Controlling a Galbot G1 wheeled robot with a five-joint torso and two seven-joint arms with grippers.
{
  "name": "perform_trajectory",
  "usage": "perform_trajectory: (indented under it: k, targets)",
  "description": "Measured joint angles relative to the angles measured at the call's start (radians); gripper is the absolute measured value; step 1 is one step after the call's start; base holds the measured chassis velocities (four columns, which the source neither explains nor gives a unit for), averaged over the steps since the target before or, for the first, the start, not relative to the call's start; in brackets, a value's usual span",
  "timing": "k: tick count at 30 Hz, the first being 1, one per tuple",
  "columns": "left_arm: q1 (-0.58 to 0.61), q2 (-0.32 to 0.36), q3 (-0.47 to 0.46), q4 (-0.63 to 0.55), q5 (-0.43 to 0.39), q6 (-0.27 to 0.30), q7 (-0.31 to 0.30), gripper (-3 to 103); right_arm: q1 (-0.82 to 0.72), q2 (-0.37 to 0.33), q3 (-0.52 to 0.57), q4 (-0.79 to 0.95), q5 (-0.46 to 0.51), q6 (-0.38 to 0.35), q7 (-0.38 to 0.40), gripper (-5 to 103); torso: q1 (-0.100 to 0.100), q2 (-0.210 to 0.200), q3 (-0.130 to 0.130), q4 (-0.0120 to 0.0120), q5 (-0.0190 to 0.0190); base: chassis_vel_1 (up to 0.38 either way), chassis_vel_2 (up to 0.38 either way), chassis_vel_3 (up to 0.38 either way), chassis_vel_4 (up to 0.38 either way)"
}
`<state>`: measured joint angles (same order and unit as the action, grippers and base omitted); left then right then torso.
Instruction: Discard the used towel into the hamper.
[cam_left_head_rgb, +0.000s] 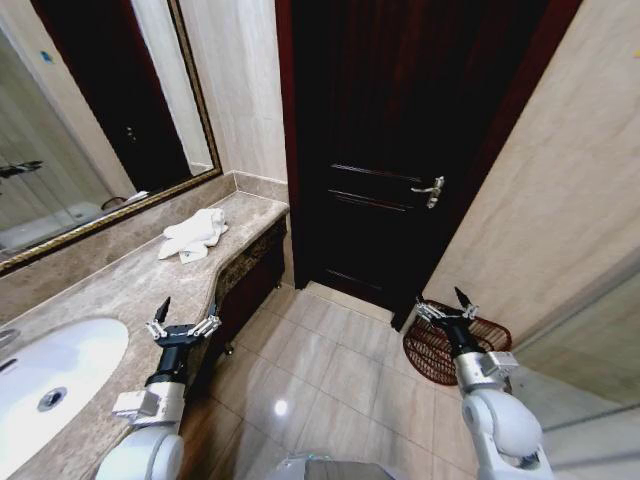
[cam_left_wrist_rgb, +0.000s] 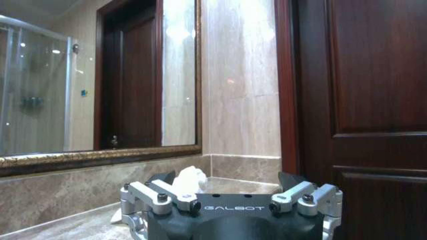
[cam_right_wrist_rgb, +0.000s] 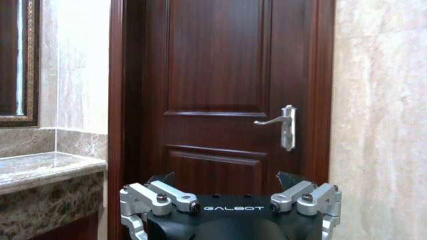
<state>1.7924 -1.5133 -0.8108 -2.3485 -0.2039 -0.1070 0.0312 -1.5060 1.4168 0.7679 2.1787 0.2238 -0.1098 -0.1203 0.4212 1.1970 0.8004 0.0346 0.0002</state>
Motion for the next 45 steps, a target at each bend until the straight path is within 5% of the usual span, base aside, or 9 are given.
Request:
perform_trajectory:
  k: [45]
  targets:
    - [0.04, -0.012, -0.017, -0.025, -0.004, -0.042, -0.001, 100, -0.027, 0.01, 0.009, 0.049, 0.013, 0.002, 0.004, 100, 0.0, 0.0, 0.0, 0.0, -0.0001, -0.03, 0.098, 0.097, -0.03]
